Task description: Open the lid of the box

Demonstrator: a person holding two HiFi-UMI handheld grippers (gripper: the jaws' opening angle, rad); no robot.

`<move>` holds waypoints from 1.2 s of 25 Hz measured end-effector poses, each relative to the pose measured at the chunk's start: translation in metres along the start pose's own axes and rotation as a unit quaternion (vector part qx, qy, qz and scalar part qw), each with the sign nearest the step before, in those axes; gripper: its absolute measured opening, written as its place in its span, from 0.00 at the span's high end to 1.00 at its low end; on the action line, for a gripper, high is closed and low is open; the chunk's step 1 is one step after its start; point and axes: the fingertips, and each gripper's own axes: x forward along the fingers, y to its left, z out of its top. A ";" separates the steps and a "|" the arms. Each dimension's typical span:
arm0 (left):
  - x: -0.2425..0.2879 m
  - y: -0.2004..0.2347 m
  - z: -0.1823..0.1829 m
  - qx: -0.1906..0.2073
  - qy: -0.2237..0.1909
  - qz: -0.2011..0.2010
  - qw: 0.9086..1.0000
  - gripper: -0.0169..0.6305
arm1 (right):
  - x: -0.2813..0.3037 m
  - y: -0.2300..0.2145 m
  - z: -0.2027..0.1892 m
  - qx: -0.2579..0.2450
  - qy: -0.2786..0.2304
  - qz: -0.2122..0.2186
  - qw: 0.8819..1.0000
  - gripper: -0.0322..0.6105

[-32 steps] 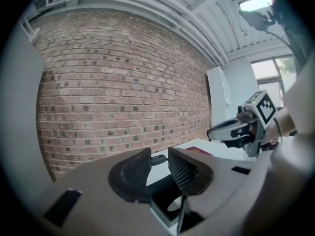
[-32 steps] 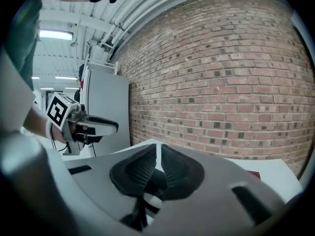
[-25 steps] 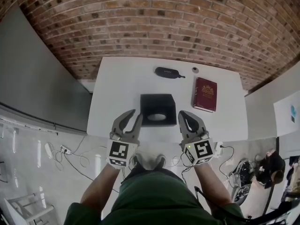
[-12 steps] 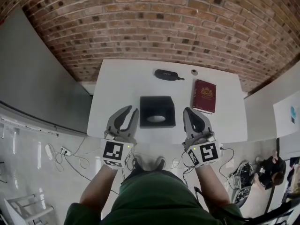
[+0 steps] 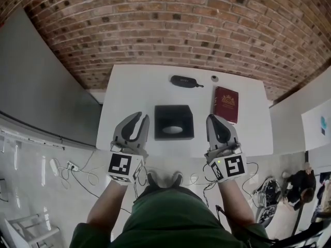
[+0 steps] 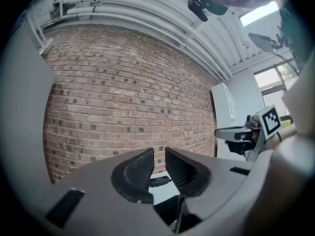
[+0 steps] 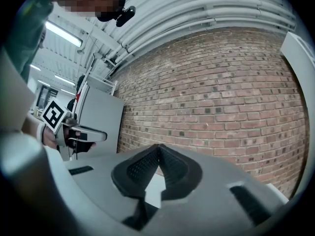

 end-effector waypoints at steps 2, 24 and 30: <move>-0.001 0.000 0.000 0.000 0.000 -0.001 1.000 0.87 | 0.000 0.001 0.001 -0.001 0.000 0.001 1.000 0.95; -0.005 0.003 -0.003 0.002 -0.005 -0.002 1.000 0.88 | -0.002 0.008 0.004 -0.006 0.002 0.007 1.000 0.95; -0.005 0.004 -0.007 0.000 -0.002 -0.003 1.000 0.88 | -0.001 0.008 0.002 -0.001 0.003 0.007 1.000 0.95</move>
